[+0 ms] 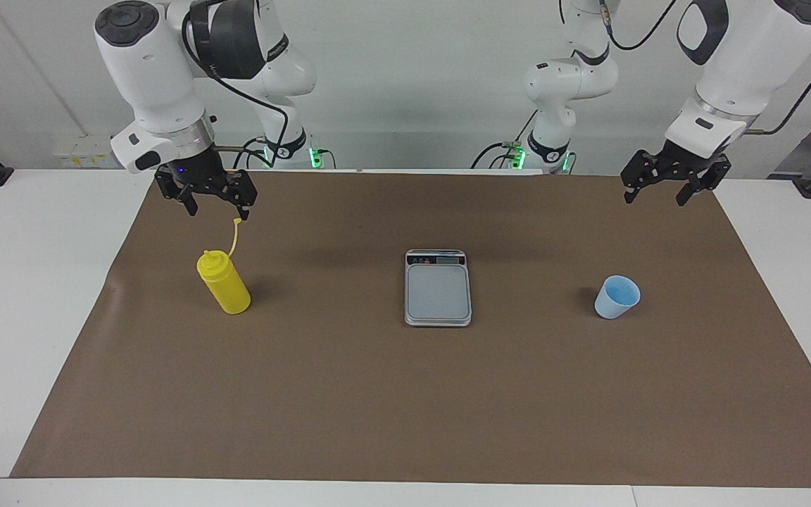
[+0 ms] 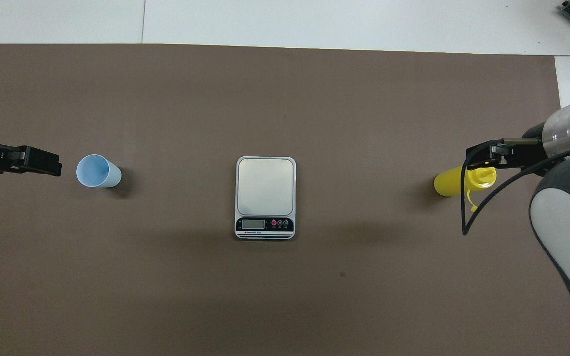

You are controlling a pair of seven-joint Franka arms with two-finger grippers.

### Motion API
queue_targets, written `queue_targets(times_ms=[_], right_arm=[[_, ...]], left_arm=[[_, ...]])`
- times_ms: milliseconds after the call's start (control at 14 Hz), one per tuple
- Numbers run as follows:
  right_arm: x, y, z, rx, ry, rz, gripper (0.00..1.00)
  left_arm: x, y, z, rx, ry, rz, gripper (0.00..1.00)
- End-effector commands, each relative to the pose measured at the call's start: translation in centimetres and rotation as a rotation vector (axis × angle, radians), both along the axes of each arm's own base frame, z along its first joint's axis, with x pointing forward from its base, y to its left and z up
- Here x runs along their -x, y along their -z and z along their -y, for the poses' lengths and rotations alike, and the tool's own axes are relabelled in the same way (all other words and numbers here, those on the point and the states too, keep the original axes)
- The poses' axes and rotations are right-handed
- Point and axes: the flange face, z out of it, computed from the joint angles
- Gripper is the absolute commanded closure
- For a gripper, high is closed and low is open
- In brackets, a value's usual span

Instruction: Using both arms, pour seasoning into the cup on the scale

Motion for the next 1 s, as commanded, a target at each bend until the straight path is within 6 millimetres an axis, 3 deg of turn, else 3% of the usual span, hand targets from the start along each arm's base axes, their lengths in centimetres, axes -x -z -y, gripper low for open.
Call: queue_targets(times_ms=[0, 427, 783, 925], right_arm=[[0.3, 0.0, 0.2, -0.015, -0.012, -0.009, 0.0], [0.0, -0.2, -0.6, -0.016, -0.023, 0.008, 0.0], [0.0, -0.6, -1.1, -0.017, -0.037, 0.017, 0.0], [0.0, -0.5, -1.1, -0.017, -0.033, 0.017, 0.0]], left_arm=[[0.6, 0.0, 0.0, -0.015, 0.02, 0.001, 0.0], [1.2, 0.4, -0.3, -0.02, 0.0, -0.025, 0.0], [0.2, 5.3, -1.1, -0.016, -0.006, 0.06, 0.0], [-0.9, 8.3, -3.1, -0.011, -0.042, 0.06, 0.0]])
